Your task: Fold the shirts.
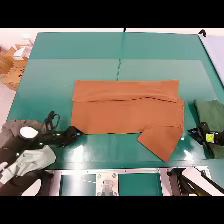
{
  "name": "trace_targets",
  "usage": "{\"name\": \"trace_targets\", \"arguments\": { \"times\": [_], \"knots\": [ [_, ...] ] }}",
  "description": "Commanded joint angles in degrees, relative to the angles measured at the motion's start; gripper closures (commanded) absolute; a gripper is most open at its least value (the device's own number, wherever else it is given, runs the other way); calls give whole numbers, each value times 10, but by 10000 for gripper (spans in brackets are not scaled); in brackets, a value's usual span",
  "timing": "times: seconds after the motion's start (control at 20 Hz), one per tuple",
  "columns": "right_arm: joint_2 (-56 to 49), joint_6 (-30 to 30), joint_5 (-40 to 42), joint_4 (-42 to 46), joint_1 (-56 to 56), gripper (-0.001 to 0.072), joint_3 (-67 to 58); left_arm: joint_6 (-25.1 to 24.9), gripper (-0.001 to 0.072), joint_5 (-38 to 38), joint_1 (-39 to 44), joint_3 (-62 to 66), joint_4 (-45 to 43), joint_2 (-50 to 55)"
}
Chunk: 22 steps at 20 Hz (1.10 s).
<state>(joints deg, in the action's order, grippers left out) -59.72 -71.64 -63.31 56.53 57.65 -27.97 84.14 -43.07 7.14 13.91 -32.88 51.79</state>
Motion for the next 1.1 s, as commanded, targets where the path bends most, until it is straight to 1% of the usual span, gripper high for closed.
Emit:
{"name": "trace_targets", "arguments": {
  "times": [0.0, 0.05, 0.1, 0.15, 0.2, 0.25, 0.3, 0.35, 0.4, 0.45, 0.5, 0.55, 0.6, 0.75, 0.8, 0.95, 1.05],
  "knots": [
    [5, -2, 48, -1, -24, 409, 22, 64, 175, 199, 96, -25, 43, -6],
    [5, -2, 53, -2, -28, 409, 25, 77, 175, 237, 115, -25, 47, -4],
    [5, -2, 59, -2, -31, 379, 28, 87, 175, 270, 132, -25, 61, 3],
    [4, -2, 64, -2, -33, 353, 30, 89, 176, 295, 148, -24, 77, 16],
    [3, -2, 65, -2, -32, 353, 30, 89, 177, 308, 162, -22, 96, 27],
    [2, -2, 65, -2, -32, 352, 31, 89, 304, 316, 173, -19, 111, 38],
    [1, -2, 65, -6, -32, 321, 31, 88, 498, 318, 180, -13, 110, 45],
    [1, -2, 64, -6, -32, 281, 31, 80, 596, 317, 182, -9, 108, 46],
    [-1, -2, 62, -5, -32, 281, 31, 75, 596, 312, 182, -4, 108, 46],
    [-3, -5, 56, -5, -32, 280, 31, 64, 692, 309, 182, 0, 108, 46],
    [-3, -11, 46, -3, -32, 278, 32, 53, 685, 306, 182, 3, 108, 46],
    [-3, -21, 33, 4, -31, 237, 32, 45, 685, 304, 182, 5, 108, 46],
    [-3, -31, 18, 19, -31, 229, 32, 38, 685, 304, 182, 5, 108, 46],
    [-18, -97, -29, 97, -32, 229, 34, 38, 685, 304, 182, 5, 103, 46],
    [-25, -112, -38, 108, -32, 229, 38, 38, 685, 304, 182, 5, 104, 46],
    [-38, -117, -41, 91, -39, 232, 58, 38, 685, 300, 182, 5, 103, 46],
    [-54, -120, -42, 84, -70, 236, 61, 38, 685, 302, 182, 5, 103, 46]
  ]
}}
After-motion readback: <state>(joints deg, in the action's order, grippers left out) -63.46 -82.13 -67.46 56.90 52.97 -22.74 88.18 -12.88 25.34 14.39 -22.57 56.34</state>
